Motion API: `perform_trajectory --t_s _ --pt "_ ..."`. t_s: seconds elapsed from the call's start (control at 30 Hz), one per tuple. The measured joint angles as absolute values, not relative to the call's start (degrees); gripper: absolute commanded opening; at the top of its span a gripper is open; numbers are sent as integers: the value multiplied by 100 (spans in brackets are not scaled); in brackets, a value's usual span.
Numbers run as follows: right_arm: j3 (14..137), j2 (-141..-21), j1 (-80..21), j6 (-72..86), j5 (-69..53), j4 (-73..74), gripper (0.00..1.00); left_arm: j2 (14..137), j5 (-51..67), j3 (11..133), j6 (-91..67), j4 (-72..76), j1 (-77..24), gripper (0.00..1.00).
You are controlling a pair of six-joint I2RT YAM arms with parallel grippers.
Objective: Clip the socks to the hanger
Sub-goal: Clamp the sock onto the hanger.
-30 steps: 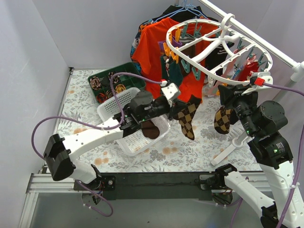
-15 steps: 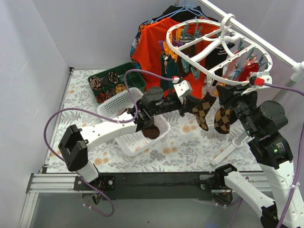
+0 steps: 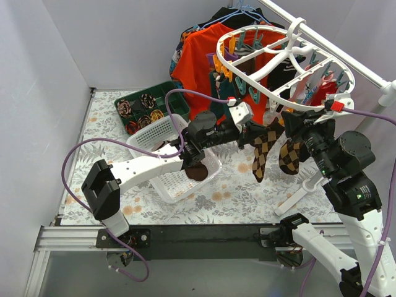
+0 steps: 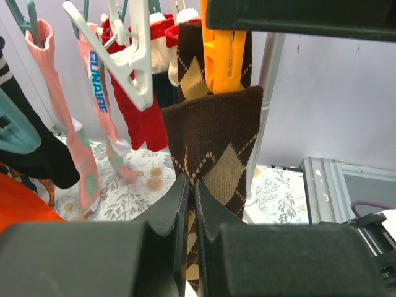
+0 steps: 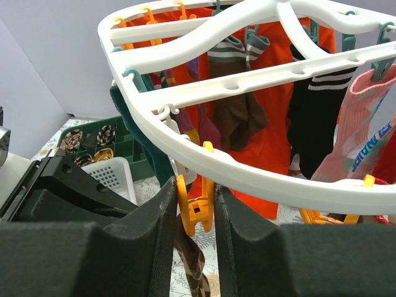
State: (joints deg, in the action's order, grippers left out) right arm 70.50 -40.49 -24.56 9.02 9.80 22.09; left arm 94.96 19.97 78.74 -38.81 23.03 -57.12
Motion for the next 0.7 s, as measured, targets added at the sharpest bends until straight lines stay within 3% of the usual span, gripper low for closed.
perform_trajectory --t_s 0.7 --pt "7081 -4023 -2456 899 978 2211 1 9555 1986 7870 -3892 2416 -5712 0"
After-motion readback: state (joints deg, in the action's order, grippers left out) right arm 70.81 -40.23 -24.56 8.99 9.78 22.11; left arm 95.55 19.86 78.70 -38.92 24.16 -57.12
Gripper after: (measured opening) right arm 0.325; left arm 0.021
